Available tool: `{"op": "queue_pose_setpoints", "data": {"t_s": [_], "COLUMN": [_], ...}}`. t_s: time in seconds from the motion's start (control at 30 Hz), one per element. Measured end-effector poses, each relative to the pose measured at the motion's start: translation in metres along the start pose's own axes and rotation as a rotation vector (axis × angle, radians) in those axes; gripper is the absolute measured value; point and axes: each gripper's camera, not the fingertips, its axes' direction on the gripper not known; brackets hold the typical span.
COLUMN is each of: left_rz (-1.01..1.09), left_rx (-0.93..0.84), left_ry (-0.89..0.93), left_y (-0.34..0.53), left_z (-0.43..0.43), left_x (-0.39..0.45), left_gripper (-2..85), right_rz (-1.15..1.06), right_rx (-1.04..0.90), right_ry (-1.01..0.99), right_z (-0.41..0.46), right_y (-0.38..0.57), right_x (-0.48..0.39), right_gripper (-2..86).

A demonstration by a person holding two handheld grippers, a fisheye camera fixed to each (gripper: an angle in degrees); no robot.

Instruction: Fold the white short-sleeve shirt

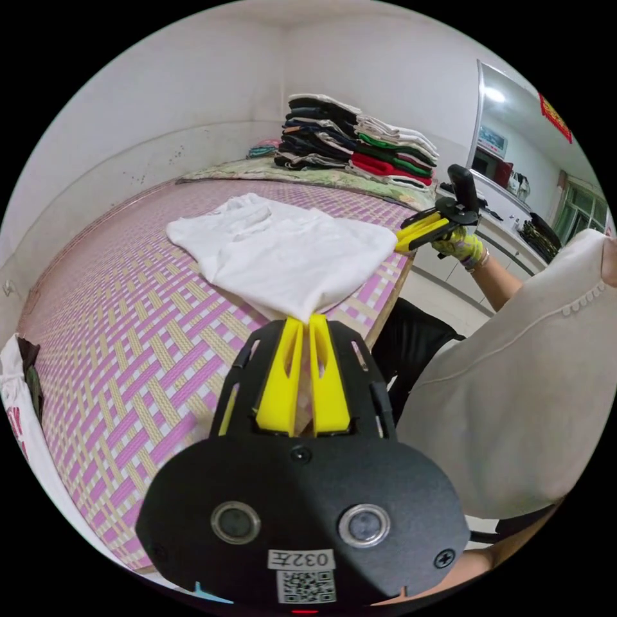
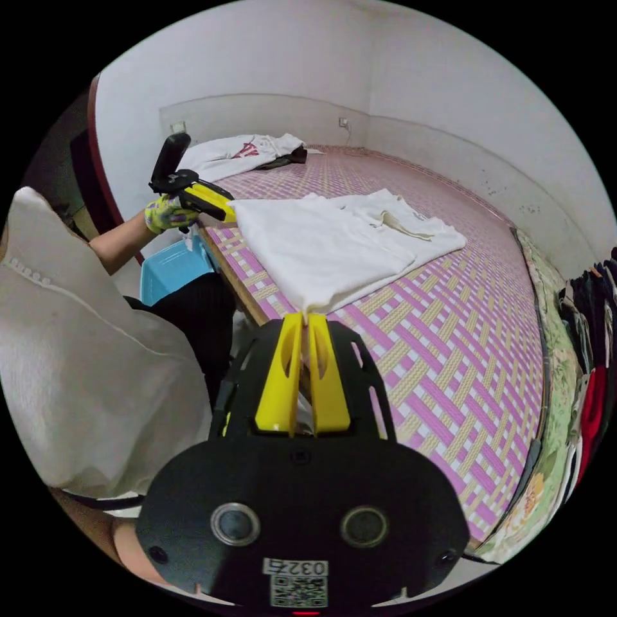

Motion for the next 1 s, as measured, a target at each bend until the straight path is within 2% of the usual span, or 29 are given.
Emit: {"op": "queue_pose_setpoints", "data": {"t_s": [0.1, 0.23, 0.33, 0.43, 0.6, 0.73, 0.83, 1.0], "left_rz": [0.014, 0.140, 0.186, 0.179, 0.026, -0.252, -0.355, -0.396], "left_rx": [0.040, 0.188, 0.287, 0.279, 0.142, -0.051, -0.071, 0.021], "left_ry": [0.092, 0.220, 0.222, 0.174, 0.087, 0.194, 0.303, 0.425], "left_y": [0.013, 0.023, 0.010, -0.025, -0.102, -0.124, -0.116, -0.111], "left_z": [-0.032, -0.105, -0.147, -0.160, -0.130, -0.046, -0.014, -0.027], "left_x": [0.007, 0.033, 0.032, 0.006, -0.083, -0.190, -0.230, -0.251], "left_gripper": [-0.9, -1.0, -1.0, -1.0, -1.0, -1.0, -1.0, -1.1], "right_rz": [-0.064, -0.145, -0.163, -0.127, 0.074, 0.325, 0.438, 0.409], "right_rx": [0.056, 0.230, 0.347, 0.378, 0.332, 0.214, 0.161, 0.219], "right_ry": [-0.074, -0.147, -0.167, -0.139, -0.203, -0.350, -0.419, -0.454], "right_z": [-0.038, -0.120, -0.163, -0.179, -0.153, -0.076, -0.043, -0.058], "right_y": [0.012, 0.031, 0.029, 0.005, -0.052, -0.074, -0.069, -0.072], "right_x": [-0.012, -0.027, -0.015, 0.019, 0.125, 0.222, 0.258, 0.270], "right_gripper": [-0.8, -0.9, -0.9, -0.9, -0.9, -0.9, -0.8, -0.7]}}
